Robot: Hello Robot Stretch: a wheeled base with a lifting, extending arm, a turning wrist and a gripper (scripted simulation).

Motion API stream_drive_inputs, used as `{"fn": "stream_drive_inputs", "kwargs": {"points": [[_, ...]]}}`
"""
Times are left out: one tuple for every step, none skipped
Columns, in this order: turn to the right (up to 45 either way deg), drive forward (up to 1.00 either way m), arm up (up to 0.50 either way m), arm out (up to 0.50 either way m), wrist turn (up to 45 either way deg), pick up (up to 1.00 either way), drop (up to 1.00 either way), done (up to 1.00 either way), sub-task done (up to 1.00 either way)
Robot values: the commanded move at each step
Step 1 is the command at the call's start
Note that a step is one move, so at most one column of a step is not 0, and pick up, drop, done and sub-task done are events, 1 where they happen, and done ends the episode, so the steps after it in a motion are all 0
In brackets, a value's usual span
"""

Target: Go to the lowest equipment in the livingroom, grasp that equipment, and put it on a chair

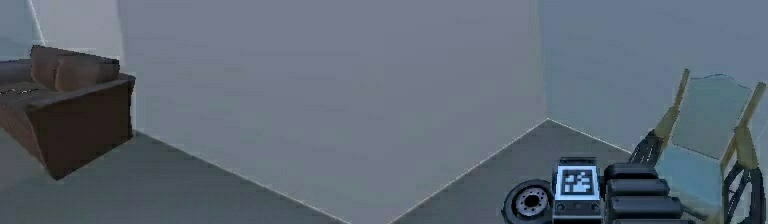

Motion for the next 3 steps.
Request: {"fn": "stream_drive_inputs", "kwargs": {"points": [[-45.0, 0.0, 0.0, 0.0, 0.0, 0.0, 0.0, 0.0, 0.0], [-6.0, 0.0, 0.0, 0.0, 0.0, 0.0, 0.0, 0.0, 0.0], [0.0, 1.0, 0.0, 0.0, 0.0, 0.0, 0.0, 0.0, 0.0]]}}
